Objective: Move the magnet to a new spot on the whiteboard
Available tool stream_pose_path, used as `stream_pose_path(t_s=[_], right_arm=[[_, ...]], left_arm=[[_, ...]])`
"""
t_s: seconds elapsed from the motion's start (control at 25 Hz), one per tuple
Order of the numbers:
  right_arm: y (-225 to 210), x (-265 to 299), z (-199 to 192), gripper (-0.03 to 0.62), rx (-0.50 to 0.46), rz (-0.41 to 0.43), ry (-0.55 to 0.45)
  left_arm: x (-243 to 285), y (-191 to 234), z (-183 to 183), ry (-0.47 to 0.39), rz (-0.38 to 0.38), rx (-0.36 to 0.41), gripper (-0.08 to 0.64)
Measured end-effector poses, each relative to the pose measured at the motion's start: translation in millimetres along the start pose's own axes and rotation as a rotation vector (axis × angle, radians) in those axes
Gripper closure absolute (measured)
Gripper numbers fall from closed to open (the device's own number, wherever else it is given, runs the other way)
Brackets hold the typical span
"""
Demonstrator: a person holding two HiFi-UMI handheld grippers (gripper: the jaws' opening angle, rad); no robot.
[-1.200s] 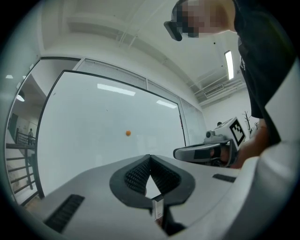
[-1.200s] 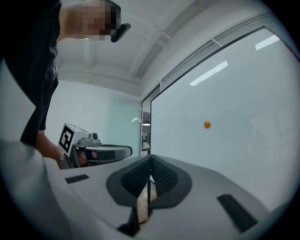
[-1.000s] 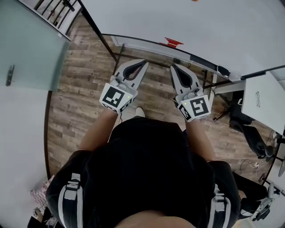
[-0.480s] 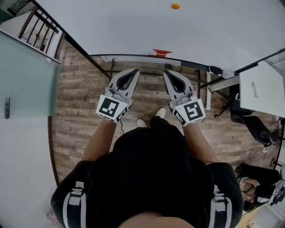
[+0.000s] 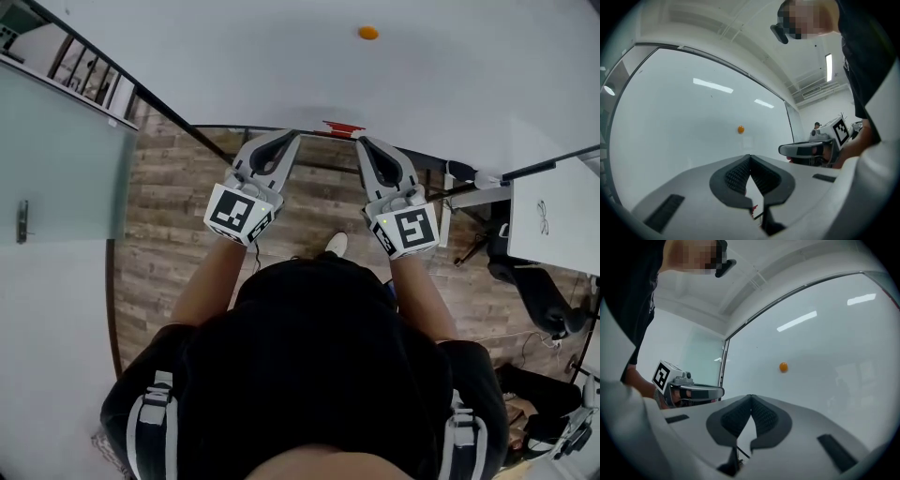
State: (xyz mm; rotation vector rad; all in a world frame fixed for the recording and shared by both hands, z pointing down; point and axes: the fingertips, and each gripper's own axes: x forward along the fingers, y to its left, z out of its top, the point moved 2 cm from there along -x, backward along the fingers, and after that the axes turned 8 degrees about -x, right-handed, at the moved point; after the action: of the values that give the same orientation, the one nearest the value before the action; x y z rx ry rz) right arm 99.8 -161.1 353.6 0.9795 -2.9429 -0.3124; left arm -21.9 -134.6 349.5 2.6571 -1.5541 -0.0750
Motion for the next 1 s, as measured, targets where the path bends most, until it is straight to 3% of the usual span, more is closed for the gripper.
stream_pose_path(t_s=[0.2, 0.48, 0.64, 1.0], right_arm=[[-37, 15, -1, 0.595, -0.007, -0.006, -0.01], [-59, 41, -9, 0.595, -0.011, -0.042, 0.009], [-65, 59, -5, 0.595, -0.037, -0.096, 0.021], [-67, 92, 15, 0.594, -0.103, -0.313, 0.047]], left_arm=[[36, 9, 6, -0.011, 0.038, 0.01, 0.558], [59, 28, 11, -0.017, 0.031, 0.019, 0.558], [64, 46, 11, -0.013, -0.017, 0.023, 0.558], [62, 88, 18, 0.007, -0.163, 0.02, 0.558]])
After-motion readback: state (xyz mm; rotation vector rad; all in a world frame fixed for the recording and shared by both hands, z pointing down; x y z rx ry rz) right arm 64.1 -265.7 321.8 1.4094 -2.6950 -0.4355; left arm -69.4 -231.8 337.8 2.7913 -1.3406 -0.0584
